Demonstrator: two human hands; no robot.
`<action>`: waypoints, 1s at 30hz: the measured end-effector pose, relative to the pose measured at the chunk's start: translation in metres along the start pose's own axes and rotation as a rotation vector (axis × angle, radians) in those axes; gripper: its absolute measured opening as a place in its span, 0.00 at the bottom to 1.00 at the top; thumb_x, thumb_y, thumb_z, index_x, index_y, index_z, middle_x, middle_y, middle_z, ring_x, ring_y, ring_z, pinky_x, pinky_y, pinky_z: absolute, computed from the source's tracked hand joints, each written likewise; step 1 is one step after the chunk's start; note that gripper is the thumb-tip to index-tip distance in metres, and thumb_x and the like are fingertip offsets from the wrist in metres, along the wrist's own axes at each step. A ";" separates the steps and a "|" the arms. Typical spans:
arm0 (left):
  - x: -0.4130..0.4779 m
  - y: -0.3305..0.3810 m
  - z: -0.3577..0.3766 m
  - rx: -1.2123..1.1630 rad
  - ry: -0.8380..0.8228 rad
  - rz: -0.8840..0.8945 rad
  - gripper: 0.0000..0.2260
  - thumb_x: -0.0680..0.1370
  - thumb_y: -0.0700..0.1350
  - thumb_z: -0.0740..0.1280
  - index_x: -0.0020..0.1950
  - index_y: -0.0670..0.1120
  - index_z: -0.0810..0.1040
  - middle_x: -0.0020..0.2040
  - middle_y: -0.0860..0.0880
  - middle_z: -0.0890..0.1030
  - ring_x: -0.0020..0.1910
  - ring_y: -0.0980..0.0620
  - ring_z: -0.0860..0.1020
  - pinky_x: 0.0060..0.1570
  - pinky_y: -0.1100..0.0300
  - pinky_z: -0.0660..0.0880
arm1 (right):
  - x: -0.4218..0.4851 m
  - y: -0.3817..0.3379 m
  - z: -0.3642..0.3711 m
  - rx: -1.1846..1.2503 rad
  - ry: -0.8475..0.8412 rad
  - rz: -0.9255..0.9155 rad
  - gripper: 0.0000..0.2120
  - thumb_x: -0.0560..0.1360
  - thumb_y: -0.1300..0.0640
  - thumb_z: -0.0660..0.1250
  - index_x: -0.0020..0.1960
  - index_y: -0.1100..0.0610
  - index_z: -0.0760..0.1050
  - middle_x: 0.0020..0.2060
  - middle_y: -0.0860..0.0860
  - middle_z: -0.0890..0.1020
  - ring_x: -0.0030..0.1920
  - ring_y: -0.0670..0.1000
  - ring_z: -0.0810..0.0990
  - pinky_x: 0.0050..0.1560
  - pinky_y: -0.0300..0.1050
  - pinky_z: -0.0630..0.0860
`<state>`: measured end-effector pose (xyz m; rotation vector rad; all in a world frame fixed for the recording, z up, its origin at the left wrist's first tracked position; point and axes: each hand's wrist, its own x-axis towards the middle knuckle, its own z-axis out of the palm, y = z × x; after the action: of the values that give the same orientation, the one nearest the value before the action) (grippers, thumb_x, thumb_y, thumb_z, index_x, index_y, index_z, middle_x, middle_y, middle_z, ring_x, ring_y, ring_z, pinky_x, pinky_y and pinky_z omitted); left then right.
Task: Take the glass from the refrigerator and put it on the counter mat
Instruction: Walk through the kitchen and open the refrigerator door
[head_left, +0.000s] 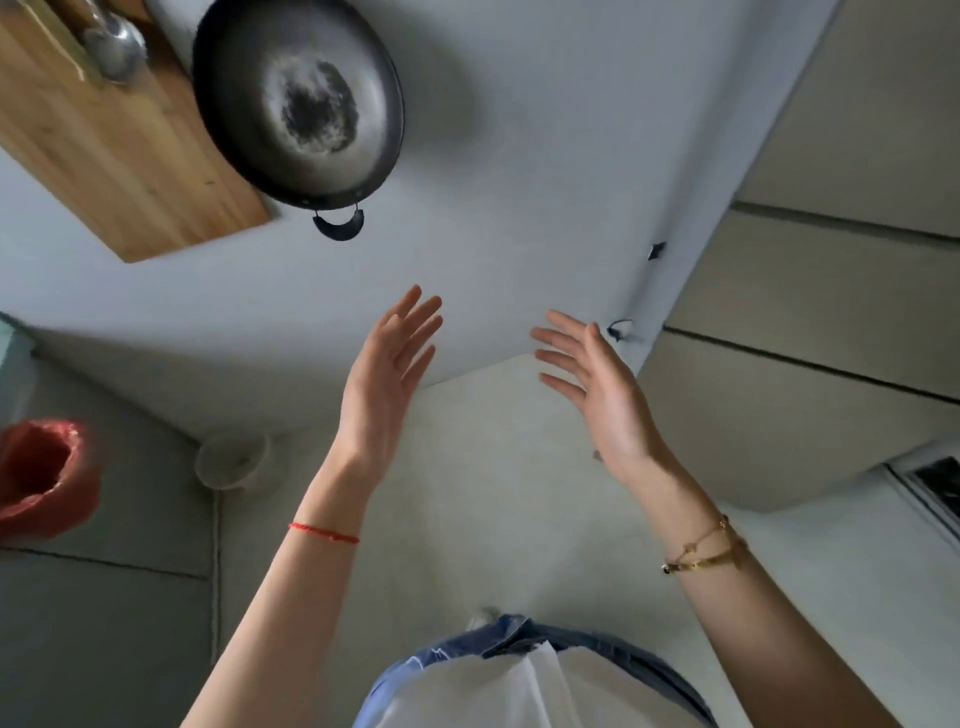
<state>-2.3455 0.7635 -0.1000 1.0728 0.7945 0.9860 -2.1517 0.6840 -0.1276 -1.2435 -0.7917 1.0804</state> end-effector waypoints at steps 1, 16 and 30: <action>0.004 0.001 0.004 0.011 -0.045 -0.012 0.26 0.79 0.53 0.55 0.77 0.49 0.69 0.73 0.50 0.77 0.73 0.53 0.74 0.76 0.51 0.66 | -0.002 -0.002 -0.003 0.002 0.044 -0.012 0.23 0.82 0.42 0.51 0.70 0.51 0.73 0.64 0.50 0.81 0.62 0.47 0.79 0.65 0.47 0.75; 0.096 -0.008 0.145 0.171 -0.516 -0.017 0.20 0.81 0.53 0.59 0.73 0.53 0.73 0.69 0.54 0.80 0.69 0.53 0.77 0.72 0.49 0.71 | -0.006 -0.061 -0.096 -0.010 0.519 -0.220 0.25 0.82 0.44 0.51 0.73 0.55 0.68 0.69 0.54 0.77 0.64 0.49 0.77 0.67 0.46 0.73; 0.186 0.006 0.326 0.202 -0.518 0.095 0.20 0.82 0.49 0.63 0.74 0.52 0.71 0.72 0.51 0.75 0.71 0.52 0.75 0.70 0.52 0.72 | 0.061 -0.131 -0.218 -0.069 0.529 -0.304 0.18 0.86 0.50 0.47 0.70 0.50 0.69 0.64 0.50 0.78 0.64 0.48 0.77 0.67 0.46 0.73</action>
<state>-1.9873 0.8281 -0.0083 1.4732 0.4239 0.6658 -1.9044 0.6703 -0.0448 -1.3352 -0.5840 0.4487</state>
